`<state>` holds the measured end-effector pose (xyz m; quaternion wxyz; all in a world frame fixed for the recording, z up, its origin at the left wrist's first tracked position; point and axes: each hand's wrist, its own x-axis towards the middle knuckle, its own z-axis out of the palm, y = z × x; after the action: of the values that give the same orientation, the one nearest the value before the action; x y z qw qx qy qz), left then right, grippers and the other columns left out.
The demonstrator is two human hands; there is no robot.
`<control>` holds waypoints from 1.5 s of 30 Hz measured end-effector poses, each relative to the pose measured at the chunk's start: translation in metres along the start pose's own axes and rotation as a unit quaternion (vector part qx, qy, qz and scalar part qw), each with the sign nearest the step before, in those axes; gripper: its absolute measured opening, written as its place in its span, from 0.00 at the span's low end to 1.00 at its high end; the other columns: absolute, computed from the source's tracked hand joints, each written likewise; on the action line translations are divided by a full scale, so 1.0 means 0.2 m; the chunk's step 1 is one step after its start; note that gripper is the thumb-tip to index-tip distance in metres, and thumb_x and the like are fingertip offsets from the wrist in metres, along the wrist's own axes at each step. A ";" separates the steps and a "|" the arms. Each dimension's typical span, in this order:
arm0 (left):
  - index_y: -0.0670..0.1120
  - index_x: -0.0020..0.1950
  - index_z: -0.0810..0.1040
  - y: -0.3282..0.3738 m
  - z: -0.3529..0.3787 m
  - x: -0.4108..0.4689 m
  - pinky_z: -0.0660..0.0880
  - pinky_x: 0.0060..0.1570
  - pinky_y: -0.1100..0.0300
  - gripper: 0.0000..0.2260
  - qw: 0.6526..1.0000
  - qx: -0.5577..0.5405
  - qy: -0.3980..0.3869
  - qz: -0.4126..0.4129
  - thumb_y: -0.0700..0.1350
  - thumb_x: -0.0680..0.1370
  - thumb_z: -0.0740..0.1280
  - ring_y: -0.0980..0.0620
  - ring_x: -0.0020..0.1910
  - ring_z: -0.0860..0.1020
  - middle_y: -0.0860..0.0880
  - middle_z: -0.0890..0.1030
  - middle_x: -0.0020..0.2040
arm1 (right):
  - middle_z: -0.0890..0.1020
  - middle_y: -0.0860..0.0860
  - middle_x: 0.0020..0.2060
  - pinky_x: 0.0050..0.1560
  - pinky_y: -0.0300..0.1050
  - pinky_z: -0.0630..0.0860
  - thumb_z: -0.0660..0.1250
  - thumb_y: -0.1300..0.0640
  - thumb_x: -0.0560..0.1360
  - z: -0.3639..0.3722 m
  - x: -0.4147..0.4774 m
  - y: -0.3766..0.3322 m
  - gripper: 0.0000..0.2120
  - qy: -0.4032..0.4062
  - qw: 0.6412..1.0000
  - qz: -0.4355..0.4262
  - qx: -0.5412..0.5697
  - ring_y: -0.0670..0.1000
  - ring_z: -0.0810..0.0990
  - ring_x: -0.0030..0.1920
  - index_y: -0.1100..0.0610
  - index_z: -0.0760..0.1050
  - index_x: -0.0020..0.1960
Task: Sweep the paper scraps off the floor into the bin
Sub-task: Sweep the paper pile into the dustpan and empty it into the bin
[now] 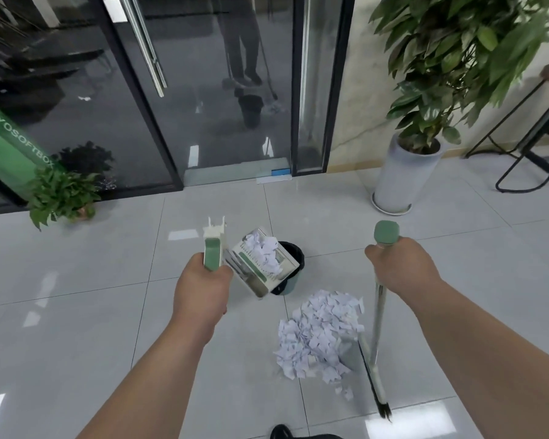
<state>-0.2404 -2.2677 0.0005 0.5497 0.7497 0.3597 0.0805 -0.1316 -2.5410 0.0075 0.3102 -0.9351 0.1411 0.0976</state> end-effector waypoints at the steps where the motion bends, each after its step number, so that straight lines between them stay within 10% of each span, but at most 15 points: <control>1: 0.47 0.41 0.68 0.00 0.02 0.02 0.65 0.31 0.56 0.06 1.000 0.020 -0.003 0.006 0.40 0.77 0.63 0.48 0.29 0.65 0.49 0.68 0.32 | 0.73 0.55 0.33 0.34 0.46 0.66 0.63 0.53 0.75 0.02 0.02 -0.02 0.14 0.010 1.000 -0.007 -0.007 0.59 0.70 0.35 0.57 0.66 0.34; 25: 0.49 0.70 0.65 -0.24 0.69 -0.03 0.66 0.34 0.57 0.16 0.851 0.485 -0.144 0.144 0.44 0.83 0.60 0.47 0.38 0.73 0.53 0.73 0.43 | 0.68 0.53 0.29 0.32 0.44 0.62 0.63 0.56 0.73 -0.03 0.34 0.12 0.12 -0.102 0.993 -0.044 -0.047 0.54 0.64 0.30 0.57 0.64 0.34; 35: 0.50 0.65 0.68 -0.24 0.78 -0.10 0.67 0.38 0.58 0.11 0.844 0.490 -0.179 0.129 0.52 0.84 0.58 0.49 0.41 0.72 0.53 0.74 0.45 | 0.67 0.52 0.28 0.31 0.44 0.61 0.63 0.56 0.73 -0.12 0.41 0.17 0.13 -0.112 0.991 -0.062 -0.035 0.54 0.64 0.30 0.56 0.63 0.34; 41: 0.51 0.38 0.64 -0.26 0.86 -0.13 0.68 0.37 0.60 0.10 0.858 0.441 -0.261 0.039 0.43 0.77 0.62 0.50 0.43 0.73 0.54 0.70 0.41 | 0.75 0.51 0.33 0.39 0.47 0.74 0.63 0.53 0.76 -0.15 0.44 0.22 0.10 -0.143 0.982 -0.114 -0.037 0.56 0.74 0.36 0.53 0.71 0.36; 45: 0.50 0.51 0.73 -0.29 0.90 -0.16 0.76 0.48 0.58 0.02 0.843 0.449 -0.292 0.043 0.47 0.79 0.62 0.48 0.50 0.78 0.51 0.78 0.51 | 0.75 0.51 0.33 0.40 0.47 0.74 0.63 0.53 0.76 -0.15 0.45 0.25 0.10 -0.150 0.980 -0.119 -0.043 0.56 0.74 0.37 0.52 0.70 0.36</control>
<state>-0.1957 -2.4180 -0.1107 0.2287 0.9181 0.1466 -0.2887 -0.0593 -2.6160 -0.0206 0.2964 -0.9325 -0.0241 0.2050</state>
